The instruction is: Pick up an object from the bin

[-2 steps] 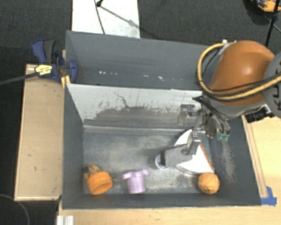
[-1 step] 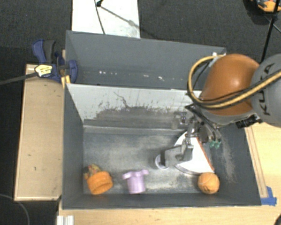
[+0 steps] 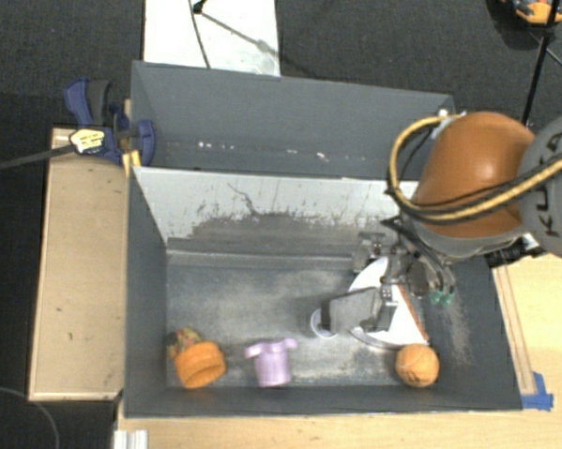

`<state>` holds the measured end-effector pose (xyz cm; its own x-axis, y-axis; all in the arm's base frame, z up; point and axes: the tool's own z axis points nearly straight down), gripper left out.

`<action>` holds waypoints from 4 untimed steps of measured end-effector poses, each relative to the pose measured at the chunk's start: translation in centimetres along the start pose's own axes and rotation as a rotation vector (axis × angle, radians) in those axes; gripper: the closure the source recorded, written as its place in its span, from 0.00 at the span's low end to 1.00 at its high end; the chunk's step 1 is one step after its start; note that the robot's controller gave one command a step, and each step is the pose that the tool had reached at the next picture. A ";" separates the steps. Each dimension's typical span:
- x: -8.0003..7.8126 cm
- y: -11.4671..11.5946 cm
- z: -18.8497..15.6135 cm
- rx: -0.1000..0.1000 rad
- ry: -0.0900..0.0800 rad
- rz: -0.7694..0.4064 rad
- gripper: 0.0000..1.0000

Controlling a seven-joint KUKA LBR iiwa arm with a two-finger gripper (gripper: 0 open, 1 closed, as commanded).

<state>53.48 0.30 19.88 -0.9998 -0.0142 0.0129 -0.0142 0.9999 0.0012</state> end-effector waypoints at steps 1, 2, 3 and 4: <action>-0.4 -0.5 0.7 0.003 -0.029 -0.130 0.00; 0.5 -0.9 4.4 0.003 -0.015 -0.225 0.00; 0.2 -1.1 6.2 0.001 -0.014 -0.010 0.00; -0.7 -0.7 8.1 0.002 -0.014 -0.124 0.00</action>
Offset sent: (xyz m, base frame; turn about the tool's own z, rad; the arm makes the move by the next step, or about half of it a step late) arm -0.0130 -0.0138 -0.0822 0.0032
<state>54.09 -0.43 11.81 -0.9905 -0.1373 -0.0013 -0.1373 0.9905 0.0003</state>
